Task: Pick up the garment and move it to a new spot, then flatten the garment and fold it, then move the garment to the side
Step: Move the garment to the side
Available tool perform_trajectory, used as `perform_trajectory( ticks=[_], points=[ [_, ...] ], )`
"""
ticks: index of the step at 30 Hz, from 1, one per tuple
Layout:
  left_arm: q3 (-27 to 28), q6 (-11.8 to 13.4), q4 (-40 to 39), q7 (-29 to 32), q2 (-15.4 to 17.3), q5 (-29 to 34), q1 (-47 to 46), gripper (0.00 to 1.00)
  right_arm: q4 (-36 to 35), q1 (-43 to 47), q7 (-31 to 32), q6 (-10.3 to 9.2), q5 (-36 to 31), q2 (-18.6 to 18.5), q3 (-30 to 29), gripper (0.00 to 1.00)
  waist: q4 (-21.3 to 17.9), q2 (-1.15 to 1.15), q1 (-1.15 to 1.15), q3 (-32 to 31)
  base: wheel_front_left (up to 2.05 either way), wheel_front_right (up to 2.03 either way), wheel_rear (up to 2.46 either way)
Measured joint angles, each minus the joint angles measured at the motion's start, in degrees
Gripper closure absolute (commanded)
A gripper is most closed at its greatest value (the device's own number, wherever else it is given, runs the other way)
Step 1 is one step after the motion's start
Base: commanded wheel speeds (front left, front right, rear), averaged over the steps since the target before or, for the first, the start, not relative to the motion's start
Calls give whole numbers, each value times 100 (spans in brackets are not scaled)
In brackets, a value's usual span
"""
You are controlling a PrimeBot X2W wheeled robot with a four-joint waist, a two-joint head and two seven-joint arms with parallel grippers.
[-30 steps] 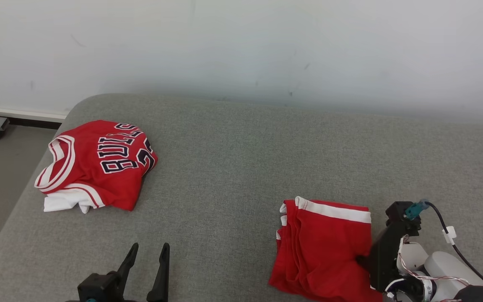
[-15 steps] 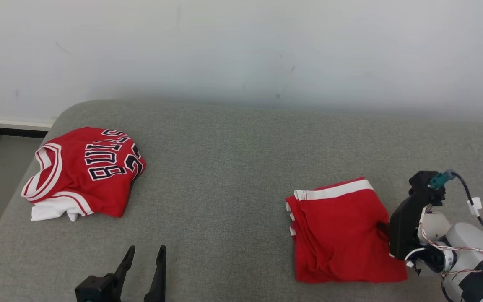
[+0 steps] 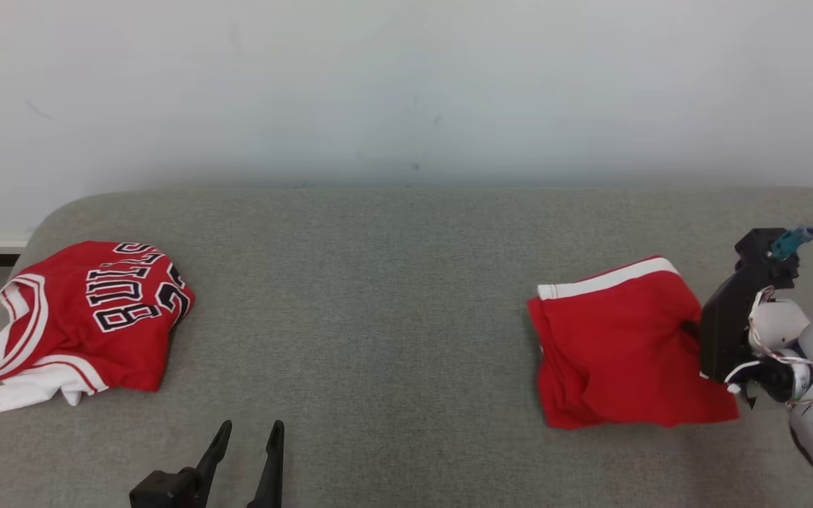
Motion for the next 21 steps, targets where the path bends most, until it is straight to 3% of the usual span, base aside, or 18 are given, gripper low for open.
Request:
perform_trajectory(
  ticks=[21],
  points=[
    [-59, -104, -445, 104, 304, 87, -265, 0, 823, -1243, -132, 49, -632, -355, 241, 100, -525, 0, 1, 835, 0, 0, 0]
  ],
)
